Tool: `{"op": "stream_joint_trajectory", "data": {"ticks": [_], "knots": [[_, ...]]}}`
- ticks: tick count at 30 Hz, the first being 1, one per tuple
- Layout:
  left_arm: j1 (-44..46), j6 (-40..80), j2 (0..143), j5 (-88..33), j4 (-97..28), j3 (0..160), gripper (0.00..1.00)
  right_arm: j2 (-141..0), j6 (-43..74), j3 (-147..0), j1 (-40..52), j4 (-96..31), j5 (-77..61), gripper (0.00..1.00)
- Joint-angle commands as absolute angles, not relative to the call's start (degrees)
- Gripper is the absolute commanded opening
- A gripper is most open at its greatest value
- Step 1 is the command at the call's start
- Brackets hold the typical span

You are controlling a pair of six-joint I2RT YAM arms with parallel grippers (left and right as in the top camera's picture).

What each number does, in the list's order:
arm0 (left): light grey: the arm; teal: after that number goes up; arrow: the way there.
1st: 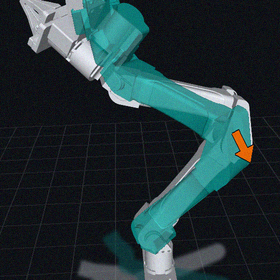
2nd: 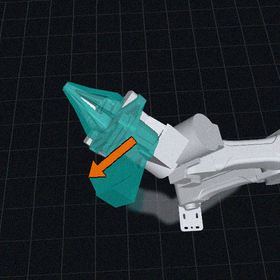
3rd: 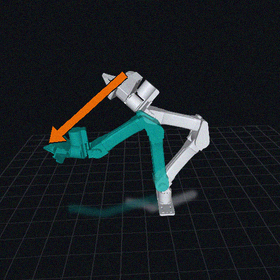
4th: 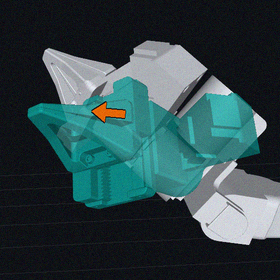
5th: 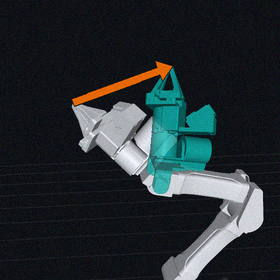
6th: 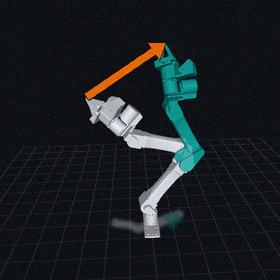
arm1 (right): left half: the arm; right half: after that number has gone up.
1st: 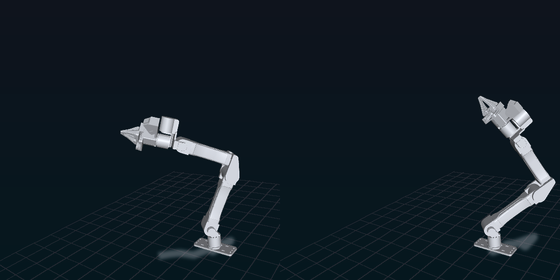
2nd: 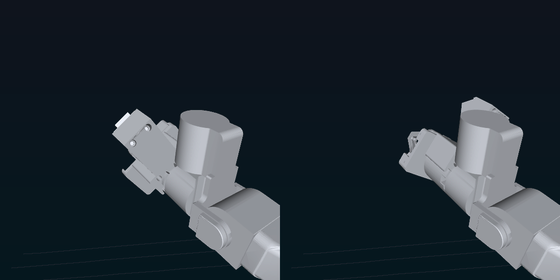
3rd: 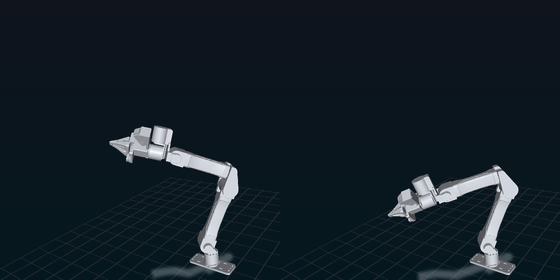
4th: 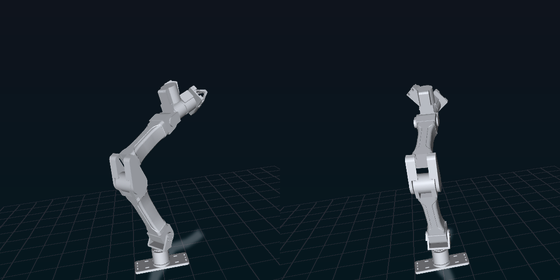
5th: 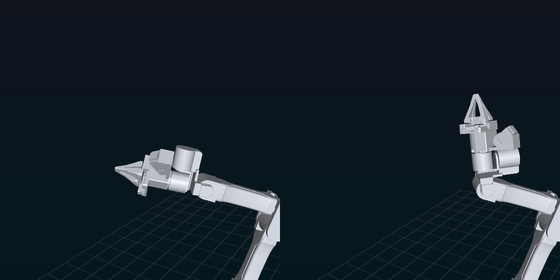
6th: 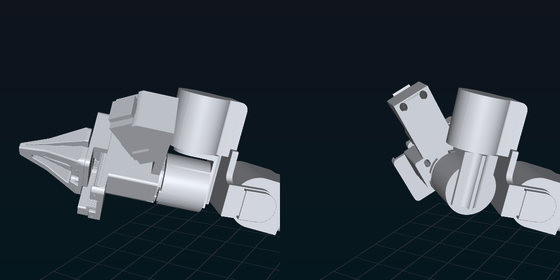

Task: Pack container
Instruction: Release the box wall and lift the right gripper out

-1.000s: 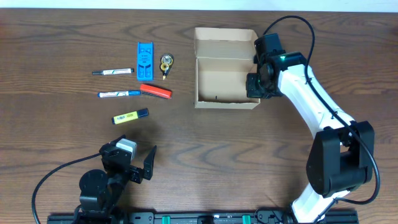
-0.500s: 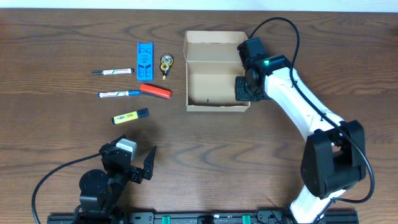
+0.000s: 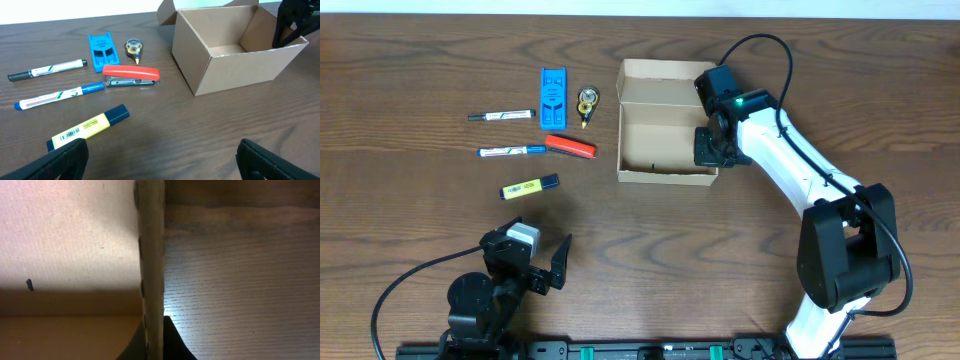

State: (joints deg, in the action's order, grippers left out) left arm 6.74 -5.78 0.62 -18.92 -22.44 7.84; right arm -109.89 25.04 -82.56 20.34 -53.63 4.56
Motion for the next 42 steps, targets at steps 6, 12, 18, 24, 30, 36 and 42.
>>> {"op": "stream_joint_trajectory", "data": {"ticks": [6,12,18,24,30,36,42], "knots": [[6.39,-4.93,0.30,-19.09,-22.41,6.63,0.95,-109.80,26.11,-83.57,21.45,-53.60,4.32,0.01],[6.39,-4.93,0.30,-19.09,-22.41,6.63,0.95,-109.80,26.09,-83.57,21.47,-53.54,4.25,0.01],[6.39,-4.93,0.30,-19.09,-22.41,6.63,0.95,-109.80,25.50,-83.57,21.47,-53.78,2.28,0.01],[6.39,-4.93,0.30,-19.09,-22.41,6.63,0.95,-109.80,25.65,-83.57,21.47,-53.87,1.45,0.01],[6.39,-4.93,0.30,-19.09,-22.41,6.63,0.95,-109.80,25.19,-83.57,21.47,-54.50,1.50,0.01],[6.39,-4.93,0.30,-19.09,-22.41,6.63,0.95,-109.80,23.73,-83.57,21.41,-55.77,2.61,0.01],[6.39,-4.93,0.30,-19.09,-22.41,6.63,0.95,-109.80,23.53,-83.57,21.41,-55.90,2.76,0.01]]}}
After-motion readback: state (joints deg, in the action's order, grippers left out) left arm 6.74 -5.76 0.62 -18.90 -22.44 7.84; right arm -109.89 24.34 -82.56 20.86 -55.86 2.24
